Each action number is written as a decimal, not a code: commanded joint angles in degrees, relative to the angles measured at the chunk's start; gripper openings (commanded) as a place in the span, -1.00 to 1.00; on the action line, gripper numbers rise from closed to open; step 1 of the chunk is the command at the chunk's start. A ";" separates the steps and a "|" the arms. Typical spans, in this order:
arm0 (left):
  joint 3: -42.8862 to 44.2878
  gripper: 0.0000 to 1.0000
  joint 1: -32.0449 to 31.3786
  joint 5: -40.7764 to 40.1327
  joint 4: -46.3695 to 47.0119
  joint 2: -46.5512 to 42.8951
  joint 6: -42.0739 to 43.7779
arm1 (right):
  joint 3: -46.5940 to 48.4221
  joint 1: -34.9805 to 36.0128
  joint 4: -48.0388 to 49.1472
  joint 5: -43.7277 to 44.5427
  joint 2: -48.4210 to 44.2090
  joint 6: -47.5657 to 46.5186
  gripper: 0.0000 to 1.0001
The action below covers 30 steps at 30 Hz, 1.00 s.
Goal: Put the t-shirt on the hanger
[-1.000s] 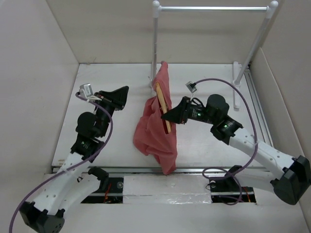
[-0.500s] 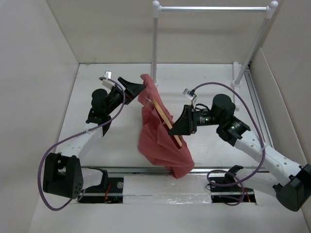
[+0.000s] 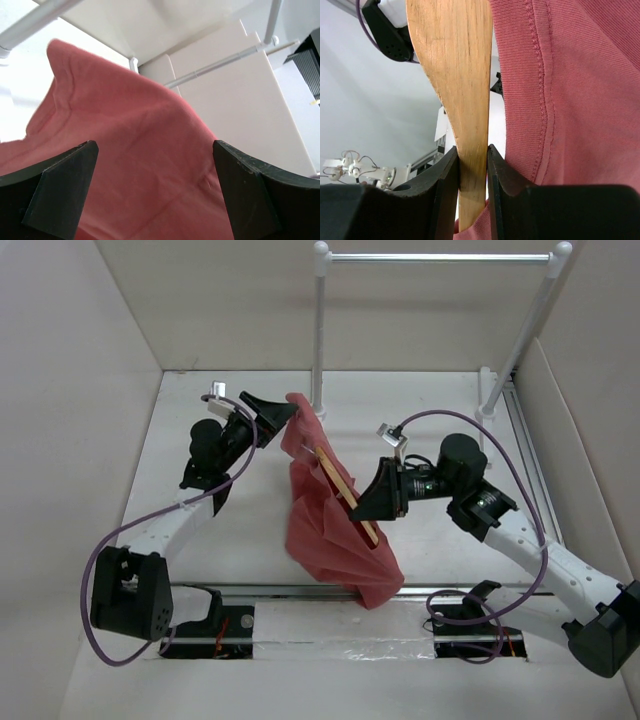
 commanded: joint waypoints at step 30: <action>12.30 -1.00 0.31 -6.82 6.35 16.19 -0.47 | 0.63 3.30 6.98 -0.63 -3.81 0.39 -1.00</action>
